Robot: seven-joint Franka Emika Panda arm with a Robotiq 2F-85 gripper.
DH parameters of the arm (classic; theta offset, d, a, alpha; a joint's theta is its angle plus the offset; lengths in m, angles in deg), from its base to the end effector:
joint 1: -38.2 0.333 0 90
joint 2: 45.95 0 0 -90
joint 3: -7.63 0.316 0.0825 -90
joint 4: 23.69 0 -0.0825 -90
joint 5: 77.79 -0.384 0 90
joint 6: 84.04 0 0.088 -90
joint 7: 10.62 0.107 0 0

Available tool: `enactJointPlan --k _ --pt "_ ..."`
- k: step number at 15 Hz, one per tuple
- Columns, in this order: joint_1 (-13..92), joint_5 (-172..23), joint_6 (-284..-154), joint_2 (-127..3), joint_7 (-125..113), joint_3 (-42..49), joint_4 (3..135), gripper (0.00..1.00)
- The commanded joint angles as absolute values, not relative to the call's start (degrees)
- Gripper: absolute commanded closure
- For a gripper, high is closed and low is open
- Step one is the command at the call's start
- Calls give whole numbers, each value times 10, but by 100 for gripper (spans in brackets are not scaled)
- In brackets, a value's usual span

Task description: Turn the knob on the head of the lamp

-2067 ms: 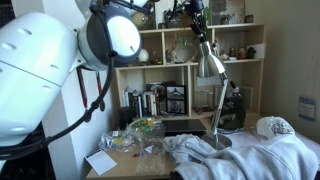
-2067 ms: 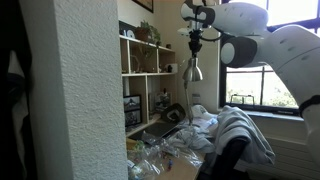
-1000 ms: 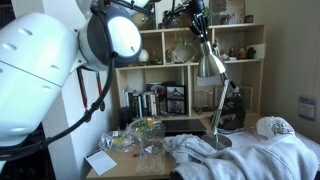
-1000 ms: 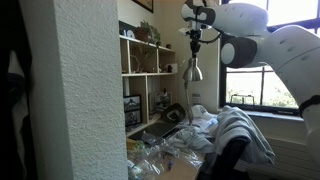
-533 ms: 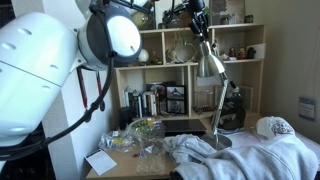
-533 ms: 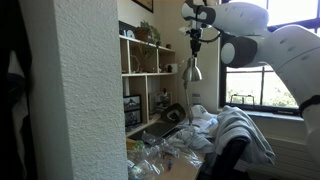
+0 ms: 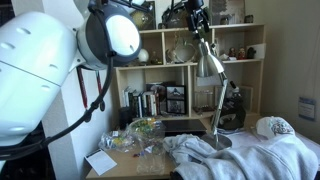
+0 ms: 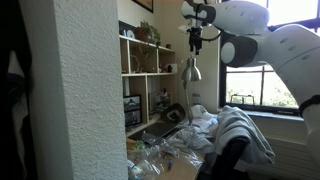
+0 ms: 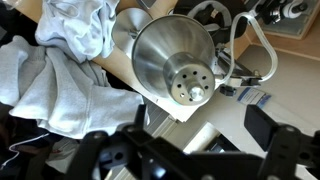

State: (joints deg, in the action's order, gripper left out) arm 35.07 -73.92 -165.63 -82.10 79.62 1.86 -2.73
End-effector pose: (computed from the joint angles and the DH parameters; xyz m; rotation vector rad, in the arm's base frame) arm 0.6502 -0.0716 0.7579 -1.8833 2.1932 -0.5940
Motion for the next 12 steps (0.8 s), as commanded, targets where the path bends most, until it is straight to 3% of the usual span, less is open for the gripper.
enactJointPlan --k 1,12 --pt "357 -734 -1628 -802 721 19 -15 0" --pt "389 -707 -1522 -750 354 18 -18 0"
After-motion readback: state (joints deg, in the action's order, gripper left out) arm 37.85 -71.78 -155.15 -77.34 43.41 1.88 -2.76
